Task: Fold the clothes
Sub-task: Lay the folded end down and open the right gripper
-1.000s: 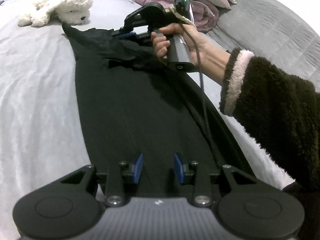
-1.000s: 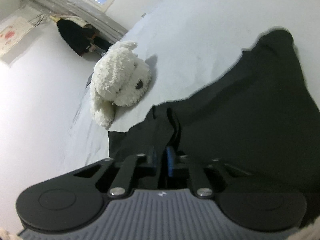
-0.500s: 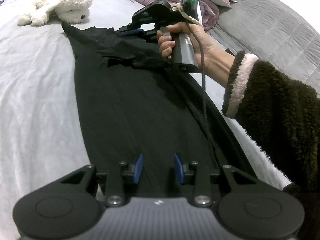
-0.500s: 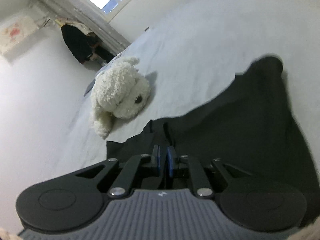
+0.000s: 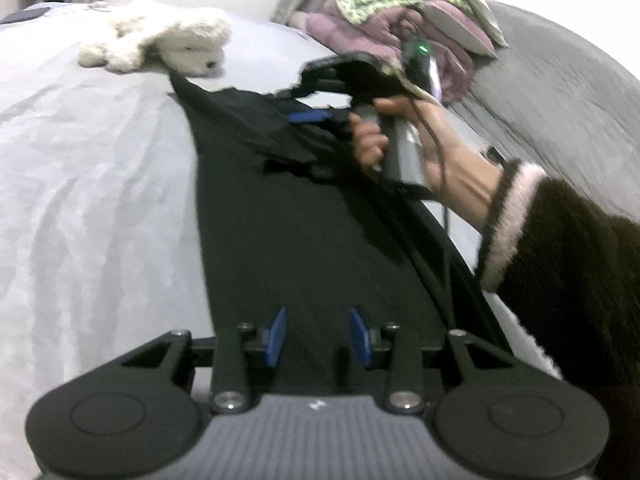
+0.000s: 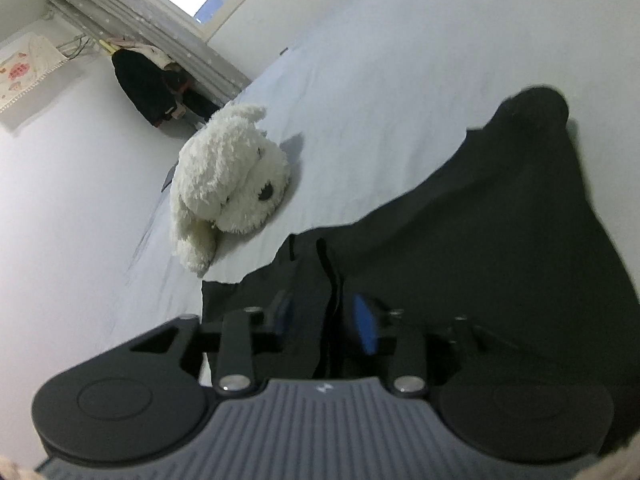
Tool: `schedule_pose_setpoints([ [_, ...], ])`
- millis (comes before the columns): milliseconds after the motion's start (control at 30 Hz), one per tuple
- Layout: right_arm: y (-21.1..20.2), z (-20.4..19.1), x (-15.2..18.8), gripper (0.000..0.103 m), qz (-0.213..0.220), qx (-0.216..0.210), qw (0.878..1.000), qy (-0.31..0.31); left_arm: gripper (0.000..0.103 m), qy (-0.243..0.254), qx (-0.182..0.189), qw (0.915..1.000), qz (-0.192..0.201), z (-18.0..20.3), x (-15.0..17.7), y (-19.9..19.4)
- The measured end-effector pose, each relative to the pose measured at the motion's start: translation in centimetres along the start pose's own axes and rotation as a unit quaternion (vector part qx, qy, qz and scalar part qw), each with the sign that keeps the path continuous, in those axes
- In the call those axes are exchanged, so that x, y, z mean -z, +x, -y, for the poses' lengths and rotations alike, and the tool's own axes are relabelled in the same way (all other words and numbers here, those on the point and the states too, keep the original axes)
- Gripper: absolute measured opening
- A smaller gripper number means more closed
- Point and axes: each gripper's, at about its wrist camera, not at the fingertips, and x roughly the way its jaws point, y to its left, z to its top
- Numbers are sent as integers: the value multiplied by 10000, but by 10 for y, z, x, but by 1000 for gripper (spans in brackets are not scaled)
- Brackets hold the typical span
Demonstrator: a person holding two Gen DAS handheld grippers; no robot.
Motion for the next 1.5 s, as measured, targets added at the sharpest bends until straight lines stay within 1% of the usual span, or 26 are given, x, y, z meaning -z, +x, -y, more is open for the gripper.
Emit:
schedule_pose_setpoints([
  [133, 5, -5, 1, 41, -31, 89, 9999, -131, 37, -216, 8, 9997, 97, -8, -4, 3],
  [233, 15, -12, 2, 42, -37, 99, 9996, -253, 37, -250, -9, 9996, 136, -9, -6, 5],
  [267, 19, -14, 2, 40, -37, 125, 9995, -297, 37, -252, -14, 9996, 141, -9, -7, 6],
  [333, 25, -19, 2, 30, 11, 250, 9989, -405, 37, -253, -11, 9996, 138, -8, -7, 8],
  [367, 27, -22, 2, 18, 38, 314, 9984, -463, 37, -251, -11, 9996, 134, -7, -7, 9],
  [400, 29, -24, 3, 8, 69, 371, 9979, -534, 37, -237, -18, 9996, 120, -7, -7, 11],
  [467, 25, -32, 6, 3, 204, 410, 9960, -769, 37, -223, -10, 9997, 96, -6, -6, 12],
  [600, 9, -44, 11, 3, 589, 513, 9903, -1149, 37, -194, 4, 9998, 51, -5, -5, 14],
  [733, -5, -48, 11, 3, 902, 653, 9855, -1284, 37, -187, 0, 9998, 51, -7, -6, 14],
  [800, -10, -47, 10, 3, 1019, 800, 9826, -1331, 37, -201, 4, 9998, 48, -8, -6, 14],
  [867, -10, -48, 9, 3, 1040, 1053, 9784, -1440, 37, -207, 18, 9998, 34, -9, -6, 15],
  [967, -6, -45, 6, 3, 914, 1355, 9757, -1459, 37, -183, 32, 9998, -4, -9, -7, 17],
  [1033, -1, -41, 5, 5, 751, 1456, 9765, -1397, 37, -188, 26, 9998, -27, -8, -7, 17],
  [1067, 3, -38, 3, 8, 614, 1475, 9784, -1309, 37, -196, 23, 9998, -38, -9, -7, 18],
  [1100, 6, -35, 2, 14, 509, 1479, 9805, -1188, 37, -205, 25, 9998, -43, -8, -8, 17],
  [1200, 0, -24, 0, 15, 363, 1286, 9878, -799, 37, -214, 27, 9998, -47, -10, -9, 17],
  [1233, -4, -21, -1, 18, 341, 1179, 9902, -672, 37, -216, 28, 9998, -47, -10, -9, 16],
  [1300, -15, -19, -1, 48, 320, 1034, 9927, -524, 37, -215, 49, 9997, -58, -11, -9, 16],
  [1400, -33, -16, 4, 49, 225, 766, 9959, -434, 37, -200, 80, 9997, -75, -11, -9, 16],
  [1500, -46, -13, 16, 49, -30, 550, 9978, -360, 37, -175, 95, 9998, -97, -10, -9, 16],
])
